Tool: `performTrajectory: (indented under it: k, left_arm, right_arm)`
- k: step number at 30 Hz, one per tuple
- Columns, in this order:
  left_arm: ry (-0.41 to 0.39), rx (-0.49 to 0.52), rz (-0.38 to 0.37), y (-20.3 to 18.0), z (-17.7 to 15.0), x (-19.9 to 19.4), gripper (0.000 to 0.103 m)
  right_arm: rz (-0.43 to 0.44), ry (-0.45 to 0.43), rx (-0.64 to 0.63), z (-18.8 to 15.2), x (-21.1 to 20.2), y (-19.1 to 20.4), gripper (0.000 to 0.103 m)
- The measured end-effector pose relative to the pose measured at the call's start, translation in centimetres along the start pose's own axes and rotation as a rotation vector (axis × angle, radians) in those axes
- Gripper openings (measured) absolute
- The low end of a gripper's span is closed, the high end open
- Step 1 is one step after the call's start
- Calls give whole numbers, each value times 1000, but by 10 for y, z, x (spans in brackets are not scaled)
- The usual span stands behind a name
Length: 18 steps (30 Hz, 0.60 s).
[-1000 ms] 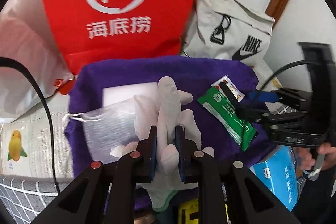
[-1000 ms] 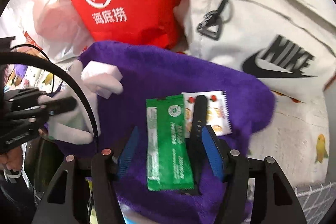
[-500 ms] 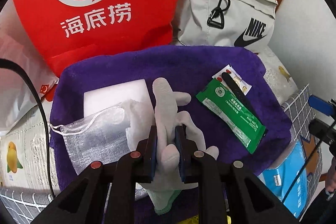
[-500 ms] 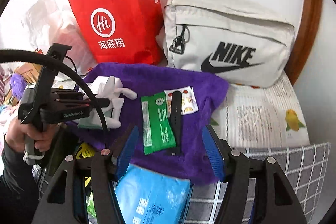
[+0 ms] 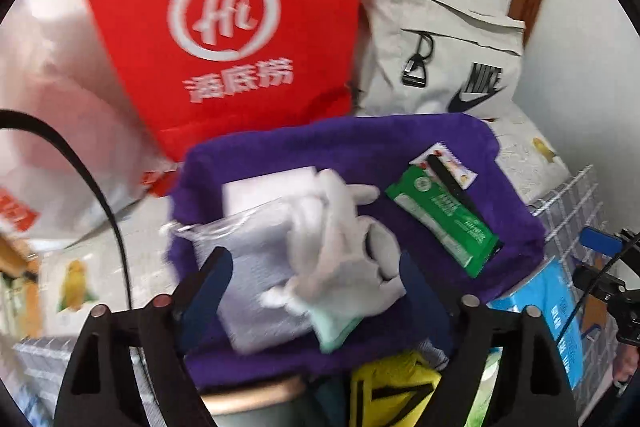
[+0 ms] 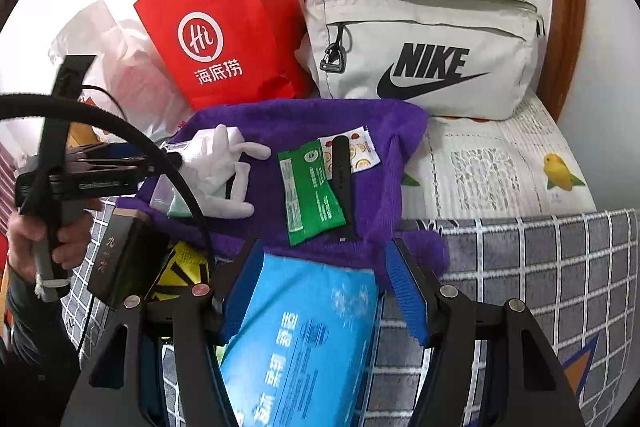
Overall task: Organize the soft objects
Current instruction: 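Pull both tools back and lower the left tool onto the yellow pouch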
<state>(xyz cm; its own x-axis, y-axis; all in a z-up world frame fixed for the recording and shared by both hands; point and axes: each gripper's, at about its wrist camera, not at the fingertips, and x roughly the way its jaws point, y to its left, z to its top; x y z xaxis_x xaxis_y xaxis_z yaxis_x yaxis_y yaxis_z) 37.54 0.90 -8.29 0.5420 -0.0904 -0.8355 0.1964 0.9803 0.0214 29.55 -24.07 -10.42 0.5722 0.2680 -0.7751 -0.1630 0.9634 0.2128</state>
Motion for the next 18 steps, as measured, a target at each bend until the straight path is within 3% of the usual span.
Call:
performTrajectory:
  k: [3, 5, 9, 14, 18]
  left_arm:
    - [-3, 50, 86, -7, -12, -18, 85]
    - [-44, 88, 88, -13, -23, -29, 85]
    - [-90, 93, 29, -25, -44, -47, 85]
    - [-23, 64, -80, -37, -68, -52, 85]
    - [-32, 15, -163, -45, -83, -61, 85]
  right_arm:
    - [7, -5, 4, -8, -8, 3, 63]
    - [8, -7, 3, -14, -14, 6, 63]
    - [10, -19, -6, -30, -30, 12, 63]
    - [17, -33, 2, -49, -49, 11, 63]
    - [21, -43, 13, -67, -61, 7, 64]
